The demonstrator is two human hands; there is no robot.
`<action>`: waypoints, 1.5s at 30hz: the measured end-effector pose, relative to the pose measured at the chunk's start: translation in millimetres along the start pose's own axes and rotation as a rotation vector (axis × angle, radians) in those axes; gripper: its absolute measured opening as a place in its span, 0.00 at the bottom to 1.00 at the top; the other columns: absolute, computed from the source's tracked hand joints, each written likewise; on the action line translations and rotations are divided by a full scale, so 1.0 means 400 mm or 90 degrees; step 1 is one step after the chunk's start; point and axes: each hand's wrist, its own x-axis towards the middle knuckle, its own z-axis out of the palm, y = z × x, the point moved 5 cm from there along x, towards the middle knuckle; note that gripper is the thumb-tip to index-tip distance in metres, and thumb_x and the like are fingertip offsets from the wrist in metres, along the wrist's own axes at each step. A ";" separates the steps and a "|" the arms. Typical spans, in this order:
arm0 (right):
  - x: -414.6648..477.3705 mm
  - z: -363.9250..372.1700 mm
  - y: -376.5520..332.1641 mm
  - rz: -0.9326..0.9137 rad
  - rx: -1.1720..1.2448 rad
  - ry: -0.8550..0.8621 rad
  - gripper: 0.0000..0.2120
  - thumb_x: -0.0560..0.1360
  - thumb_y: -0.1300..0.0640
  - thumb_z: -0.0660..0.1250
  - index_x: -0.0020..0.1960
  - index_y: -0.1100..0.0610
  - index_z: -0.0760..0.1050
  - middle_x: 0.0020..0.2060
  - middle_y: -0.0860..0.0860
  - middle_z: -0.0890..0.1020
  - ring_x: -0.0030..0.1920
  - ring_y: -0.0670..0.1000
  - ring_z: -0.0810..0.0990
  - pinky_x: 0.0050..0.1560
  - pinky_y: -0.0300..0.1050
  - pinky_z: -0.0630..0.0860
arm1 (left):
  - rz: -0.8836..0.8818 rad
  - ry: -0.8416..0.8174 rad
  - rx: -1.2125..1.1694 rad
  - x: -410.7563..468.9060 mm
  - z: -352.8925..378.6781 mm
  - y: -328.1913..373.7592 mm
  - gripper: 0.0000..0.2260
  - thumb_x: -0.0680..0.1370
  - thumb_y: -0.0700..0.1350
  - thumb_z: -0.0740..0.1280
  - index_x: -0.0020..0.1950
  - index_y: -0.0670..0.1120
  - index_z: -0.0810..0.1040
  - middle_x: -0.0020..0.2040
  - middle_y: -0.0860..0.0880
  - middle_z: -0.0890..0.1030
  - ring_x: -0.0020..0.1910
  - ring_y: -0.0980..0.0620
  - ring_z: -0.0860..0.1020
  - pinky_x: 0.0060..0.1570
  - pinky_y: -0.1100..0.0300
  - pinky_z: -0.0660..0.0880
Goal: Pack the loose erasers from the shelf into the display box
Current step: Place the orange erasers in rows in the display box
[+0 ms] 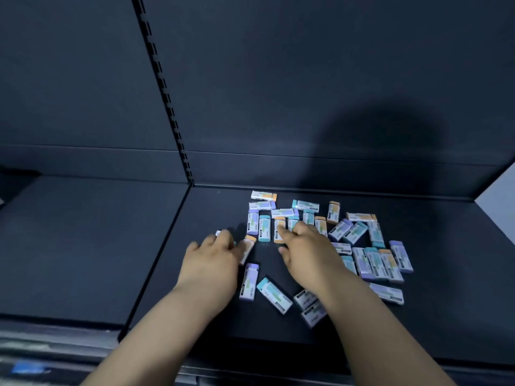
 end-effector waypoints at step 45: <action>-0.016 -0.023 0.009 0.073 0.140 -0.074 0.33 0.66 0.38 0.71 0.68 0.43 0.65 0.52 0.44 0.65 0.61 0.48 0.66 0.60 0.43 0.65 | 0.182 -0.018 -0.059 0.096 -0.039 -0.032 0.31 0.70 0.63 0.67 0.69 0.55 0.63 0.63 0.54 0.65 0.66 0.54 0.63 0.63 0.58 0.58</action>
